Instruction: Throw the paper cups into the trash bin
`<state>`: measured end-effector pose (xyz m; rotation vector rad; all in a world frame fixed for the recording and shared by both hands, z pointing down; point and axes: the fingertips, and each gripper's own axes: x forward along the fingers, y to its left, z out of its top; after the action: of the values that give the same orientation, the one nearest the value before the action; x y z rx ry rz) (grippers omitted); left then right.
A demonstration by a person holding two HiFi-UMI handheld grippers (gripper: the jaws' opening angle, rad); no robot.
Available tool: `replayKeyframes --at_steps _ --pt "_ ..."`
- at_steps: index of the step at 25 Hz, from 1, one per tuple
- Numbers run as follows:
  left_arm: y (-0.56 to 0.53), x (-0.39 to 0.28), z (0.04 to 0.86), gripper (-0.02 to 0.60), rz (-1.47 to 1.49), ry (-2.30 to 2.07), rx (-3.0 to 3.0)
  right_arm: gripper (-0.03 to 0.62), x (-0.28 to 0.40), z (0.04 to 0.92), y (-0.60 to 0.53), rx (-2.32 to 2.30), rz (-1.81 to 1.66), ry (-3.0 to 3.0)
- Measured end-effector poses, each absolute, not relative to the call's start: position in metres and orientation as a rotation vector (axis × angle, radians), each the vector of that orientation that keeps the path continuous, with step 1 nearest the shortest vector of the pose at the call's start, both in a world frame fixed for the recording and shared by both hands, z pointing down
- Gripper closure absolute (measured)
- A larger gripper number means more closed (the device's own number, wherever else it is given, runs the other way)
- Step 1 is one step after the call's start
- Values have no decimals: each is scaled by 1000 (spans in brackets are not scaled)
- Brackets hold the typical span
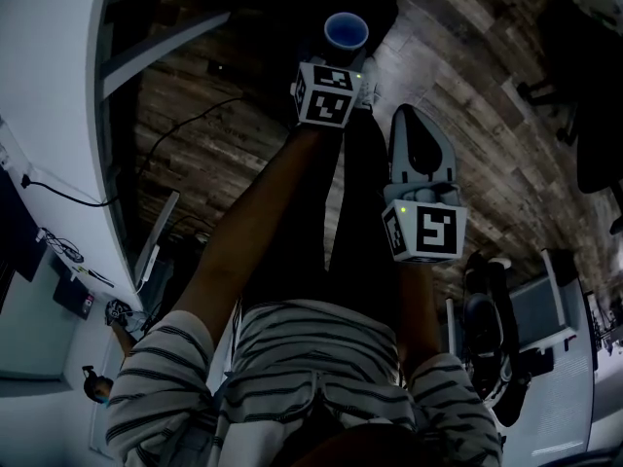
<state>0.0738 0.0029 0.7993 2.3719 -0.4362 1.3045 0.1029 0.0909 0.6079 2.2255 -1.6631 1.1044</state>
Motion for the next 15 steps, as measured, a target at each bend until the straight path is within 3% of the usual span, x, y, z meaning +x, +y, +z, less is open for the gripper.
replayKeyframes --at_steps 15 --pt "-1 72 867 281 1394 -387 2350 585 103 636 96 2254 1171 -1618"
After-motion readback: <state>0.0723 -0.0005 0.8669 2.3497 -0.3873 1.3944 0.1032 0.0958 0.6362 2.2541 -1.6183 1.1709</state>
